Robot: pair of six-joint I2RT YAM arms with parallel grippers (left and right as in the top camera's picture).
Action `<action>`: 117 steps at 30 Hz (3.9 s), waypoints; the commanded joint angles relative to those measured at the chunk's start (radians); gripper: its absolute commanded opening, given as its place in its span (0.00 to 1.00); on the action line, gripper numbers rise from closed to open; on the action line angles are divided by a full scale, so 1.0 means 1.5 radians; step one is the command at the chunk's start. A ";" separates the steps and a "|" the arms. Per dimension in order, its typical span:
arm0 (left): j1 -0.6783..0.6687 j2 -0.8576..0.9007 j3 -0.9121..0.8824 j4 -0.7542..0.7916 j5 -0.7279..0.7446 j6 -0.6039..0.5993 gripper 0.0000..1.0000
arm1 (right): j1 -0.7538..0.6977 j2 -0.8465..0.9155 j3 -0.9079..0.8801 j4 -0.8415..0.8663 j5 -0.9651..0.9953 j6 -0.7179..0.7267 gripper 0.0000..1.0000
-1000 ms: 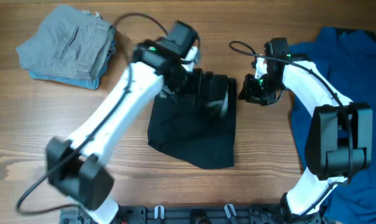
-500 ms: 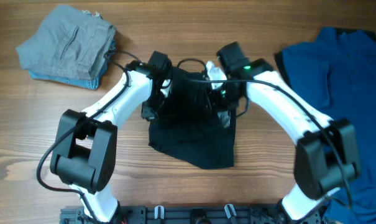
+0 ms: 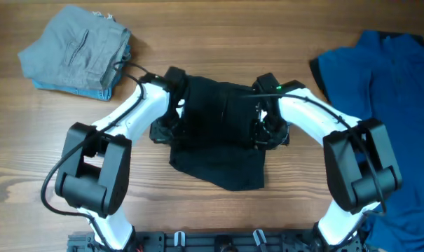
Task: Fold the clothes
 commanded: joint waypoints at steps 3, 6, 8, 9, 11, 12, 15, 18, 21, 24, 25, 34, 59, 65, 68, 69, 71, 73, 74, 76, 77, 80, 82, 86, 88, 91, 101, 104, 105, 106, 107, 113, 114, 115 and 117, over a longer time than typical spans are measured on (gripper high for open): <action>0.054 -0.034 0.035 0.052 -0.010 0.020 0.54 | -0.066 -0.133 0.072 -0.017 -0.019 -0.051 0.18; 0.080 -0.034 0.035 0.046 0.127 0.020 0.45 | -0.061 -0.169 0.072 0.033 -0.104 -0.075 0.04; 0.082 -0.034 0.035 0.017 0.208 0.020 0.07 | -0.052 -0.165 0.065 0.060 -0.116 -0.095 0.04; 0.080 -0.034 0.034 -0.011 0.236 0.020 0.04 | -0.047 -0.158 0.064 0.077 -0.115 -0.104 0.04; 0.062 -0.034 0.016 -0.044 0.237 0.020 0.04 | -0.047 -0.141 0.064 0.116 -0.069 -0.101 0.04; 0.050 -0.034 -0.005 -0.047 0.237 0.016 0.04 | -0.047 -0.134 0.064 0.134 -0.058 -0.097 0.05; 0.030 -0.034 -0.108 -0.021 0.237 -0.072 0.04 | -0.048 -0.119 0.064 0.197 -0.066 -0.106 0.06; 0.028 -0.034 -0.263 0.199 0.235 -0.194 0.04 | -0.047 -0.089 0.064 0.279 -0.064 -0.215 0.06; 0.030 -0.034 -0.299 0.406 0.159 -0.227 0.04 | -0.047 -0.031 0.064 0.315 -0.065 -0.226 0.06; 0.073 -0.034 -0.282 0.513 0.093 -0.219 0.04 | -0.047 0.051 0.064 0.308 -0.069 -0.225 0.06; 0.108 -0.034 -0.260 0.528 0.092 -0.209 0.04 | -0.049 0.071 0.064 0.294 -0.063 -0.217 0.05; 0.174 -0.034 -0.126 0.367 0.394 -0.091 0.28 | -0.052 -0.005 0.106 0.183 -0.105 -0.242 0.05; -0.031 0.140 -0.262 0.907 0.284 -0.496 0.66 | -0.052 0.118 0.099 0.187 -0.040 -0.190 0.08; -0.052 0.145 -0.262 0.939 0.292 -0.390 0.04 | -0.053 0.116 0.099 0.164 -0.039 -0.192 0.05; -0.001 0.113 -0.261 0.821 0.314 -0.278 0.04 | -0.055 0.085 0.102 0.109 -0.036 -0.198 0.05; 0.029 0.084 -0.260 0.774 0.335 -0.241 0.04 | -0.055 0.062 0.102 0.093 -0.036 -0.210 0.05; 0.090 0.011 -0.260 0.724 0.385 -0.214 0.04 | -0.056 0.010 0.102 0.085 -0.037 -0.227 0.05; 0.149 -0.074 -0.252 0.702 0.423 -0.208 0.04 | -0.056 -0.047 0.102 0.100 -0.037 -0.227 0.06; 0.191 -0.148 -0.239 0.702 0.445 -0.210 0.04 | -0.056 -0.083 0.102 0.108 -0.037 -0.225 0.07; 0.231 -0.218 -0.213 0.705 0.447 -0.210 0.04 | -0.056 -0.129 0.102 0.115 -0.037 -0.221 0.09; 0.245 -0.239 -0.198 0.713 0.447 -0.210 0.04 | -0.056 -0.144 0.102 0.116 -0.037 -0.219 0.09; 0.282 -0.257 -0.153 0.862 0.446 -0.250 0.04 | -0.056 -0.170 0.102 0.111 -0.050 -0.170 0.09; 0.303 -0.243 -0.132 0.978 0.437 -0.276 0.04 | -0.056 -0.170 0.102 0.092 -0.075 -0.170 0.08; 0.365 -0.219 -0.069 1.121 0.385 -0.307 0.04 | -0.056 -0.170 0.102 0.053 -0.087 -0.154 0.08; 0.392 -0.183 0.006 1.139 0.367 -0.314 0.04 | -0.056 -0.170 0.102 0.034 -0.088 -0.154 0.08; 0.410 -0.068 0.131 1.140 0.344 -0.315 0.04 | -0.056 -0.170 0.102 0.018 -0.101 -0.154 0.08; 0.423 0.278 0.410 1.136 0.266 -0.372 0.04 | -0.056 -0.170 0.102 -0.008 -0.119 -0.154 0.08; 0.451 0.277 0.410 1.117 0.357 -0.373 0.04 | -0.056 -0.170 0.102 -0.011 -0.119 -0.155 0.08; 0.461 0.272 0.410 1.116 0.403 -0.376 0.04 | -0.056 -0.170 0.102 -0.013 -0.119 -0.155 0.08; 0.476 0.264 0.410 1.101 0.463 -0.388 0.04 | -0.056 -0.170 0.102 -0.014 -0.119 -0.155 0.08; 0.492 0.255 0.410 1.062 0.507 -0.392 0.04 | -0.056 -0.170 0.102 -0.015 -0.119 -0.155 0.08; 0.573 0.218 0.410 0.490 0.466 -0.237 0.04 | -0.056 -0.170 0.102 -0.011 -0.113 -0.157 0.09; 0.578 0.210 0.410 0.389 0.382 -0.197 0.04 | -0.056 -0.170 0.102 -0.009 -0.113 -0.157 0.09; 0.579 0.204 0.410 0.329 0.309 -0.186 0.04 | -0.056 -0.170 0.102 -0.009 -0.111 -0.157 0.14; 0.579 0.202 0.410 0.267 0.234 -0.170 0.41 | -0.056 -0.170 0.102 -0.008 -0.111 -0.157 0.22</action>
